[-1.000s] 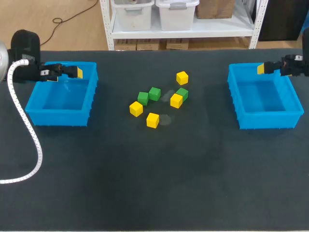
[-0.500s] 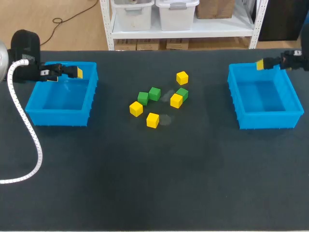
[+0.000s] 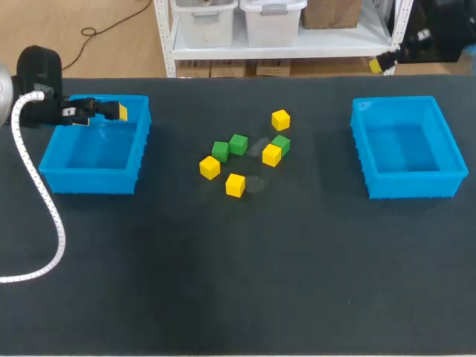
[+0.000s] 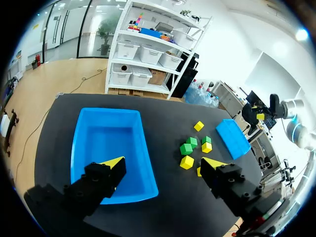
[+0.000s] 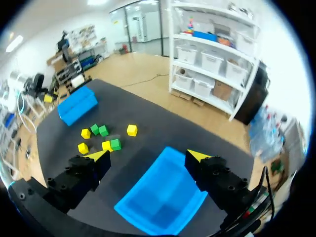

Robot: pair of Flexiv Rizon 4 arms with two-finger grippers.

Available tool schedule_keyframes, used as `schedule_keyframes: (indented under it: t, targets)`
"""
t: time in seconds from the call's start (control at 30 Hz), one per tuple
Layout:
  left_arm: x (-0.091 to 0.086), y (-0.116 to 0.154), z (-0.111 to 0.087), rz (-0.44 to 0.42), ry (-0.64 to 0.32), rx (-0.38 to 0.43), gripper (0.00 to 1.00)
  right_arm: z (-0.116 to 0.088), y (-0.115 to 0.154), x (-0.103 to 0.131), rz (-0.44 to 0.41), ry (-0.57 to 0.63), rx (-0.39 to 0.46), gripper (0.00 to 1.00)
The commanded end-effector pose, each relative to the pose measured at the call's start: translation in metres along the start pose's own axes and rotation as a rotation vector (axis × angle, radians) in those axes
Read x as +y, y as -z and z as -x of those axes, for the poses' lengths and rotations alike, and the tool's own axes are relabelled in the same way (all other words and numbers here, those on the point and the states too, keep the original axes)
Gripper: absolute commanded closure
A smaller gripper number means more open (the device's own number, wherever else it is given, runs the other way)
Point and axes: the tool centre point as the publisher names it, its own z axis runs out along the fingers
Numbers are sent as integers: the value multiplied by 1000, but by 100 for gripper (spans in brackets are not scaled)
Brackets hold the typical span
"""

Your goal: Put the green cubes in the right bin and the yellow cubes in the left bin.

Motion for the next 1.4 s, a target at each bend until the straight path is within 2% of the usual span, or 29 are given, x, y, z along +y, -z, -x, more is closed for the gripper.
schedule_keyframes:
  t: [0.03, 0.3, 0.63, 0.87, 1.07, 1.2, 1.4]
  targets:
    - [2, 0, -1, -10, -2, -7, 0, 36, -13, 3, 10, 198, 167, 0]
    - [2, 0, -1, -10, -2, -7, 0, 72, -37, 32, 7, 598, 325, 0]
    - [2, 0, -1, -10, -2, -7, 0, 98, -61, 76, 42, 1098, 420, 0]
    - [2, 0, -1, -10, -2, -7, 0, 88, -77, 109, 8, 1477, 477, 0]
    - [2, 0, -1, -10, -2, -7, 0, 77, -79, 119, -34, 1759, 455, 0]
    - [2, 0, -1, -10, -2, -7, 0, 68, -78, 121, -67, 1913, 435, 0]
    - [2, 0, -1, -10, -2, -7, 0, 54, -85, 129, -48, 2026, 382, 0]
